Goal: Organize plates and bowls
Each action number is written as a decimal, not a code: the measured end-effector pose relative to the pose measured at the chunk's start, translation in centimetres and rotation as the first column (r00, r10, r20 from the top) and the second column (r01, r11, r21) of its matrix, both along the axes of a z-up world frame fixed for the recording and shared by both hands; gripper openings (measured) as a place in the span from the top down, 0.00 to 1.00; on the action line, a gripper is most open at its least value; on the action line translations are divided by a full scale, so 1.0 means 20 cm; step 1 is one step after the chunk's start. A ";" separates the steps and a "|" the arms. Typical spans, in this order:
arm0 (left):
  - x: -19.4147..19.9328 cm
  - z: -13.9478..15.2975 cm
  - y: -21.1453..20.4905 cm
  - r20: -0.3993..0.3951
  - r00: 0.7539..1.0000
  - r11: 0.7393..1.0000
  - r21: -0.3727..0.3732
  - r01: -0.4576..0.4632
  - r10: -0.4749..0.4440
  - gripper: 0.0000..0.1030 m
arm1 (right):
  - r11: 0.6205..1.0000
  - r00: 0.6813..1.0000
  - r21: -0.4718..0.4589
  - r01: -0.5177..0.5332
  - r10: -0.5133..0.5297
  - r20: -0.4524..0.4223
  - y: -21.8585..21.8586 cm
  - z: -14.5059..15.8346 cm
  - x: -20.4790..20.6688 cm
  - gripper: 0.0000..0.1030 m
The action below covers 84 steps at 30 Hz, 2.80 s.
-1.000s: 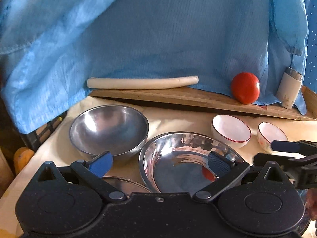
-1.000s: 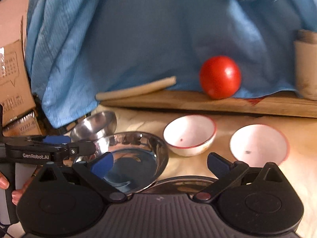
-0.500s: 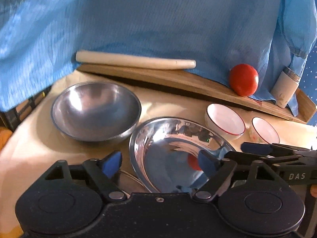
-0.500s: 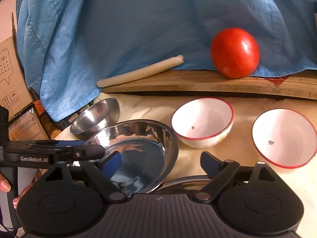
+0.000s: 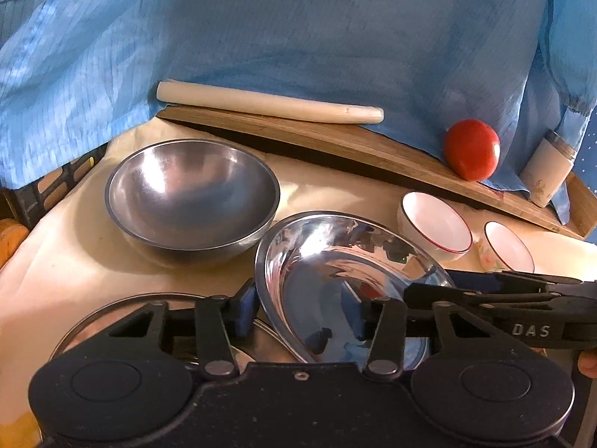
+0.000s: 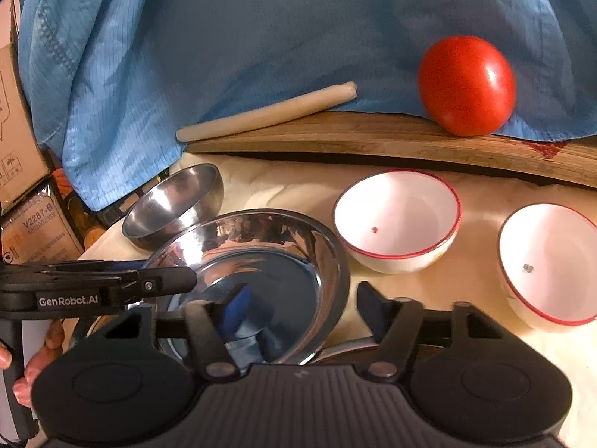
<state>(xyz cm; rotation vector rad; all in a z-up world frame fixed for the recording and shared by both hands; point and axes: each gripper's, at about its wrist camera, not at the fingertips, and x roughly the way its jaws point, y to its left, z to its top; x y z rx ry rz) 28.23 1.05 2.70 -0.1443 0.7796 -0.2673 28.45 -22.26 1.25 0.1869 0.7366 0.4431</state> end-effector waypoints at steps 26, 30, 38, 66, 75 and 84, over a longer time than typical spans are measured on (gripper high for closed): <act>-0.15 0.15 -0.02 0.015 0.998 0.991 -0.120 -0.063 0.065 0.64 | 0.979 0.984 0.111 0.169 -0.175 0.045 -0.19 0.14 -0.26 0.80; -0.20 0.19 -0.12 0.041 0.999 0.991 -0.128 -0.029 0.035 0.62 | 0.971 0.975 0.129 0.202 -0.212 0.062 -0.28 0.16 -0.36 0.80; -0.23 0.13 -0.31 0.001 0.999 0.990 -0.136 0.048 -0.049 0.62 | 0.956 0.959 0.105 0.275 -0.280 0.039 -0.45 0.13 -0.50 0.80; -0.32 -0.01 -0.51 -0.042 0.989 0.989 -0.042 0.142 -0.144 0.59 | 0.947 0.944 -0.037 0.320 -0.315 0.097 -0.48 0.06 -0.72 0.71; -0.34 0.00 -0.48 -0.023 0.990 0.989 -0.056 0.140 -0.141 0.47 | 0.944 0.941 -0.053 0.325 -0.317 0.113 -0.45 0.05 -0.75 0.63; -0.43 0.11 -0.37 0.120 0.990 0.997 -0.009 0.074 -0.072 0.08 | 0.942 0.921 -0.060 0.330 -0.307 0.238 -0.38 0.13 -0.82 0.06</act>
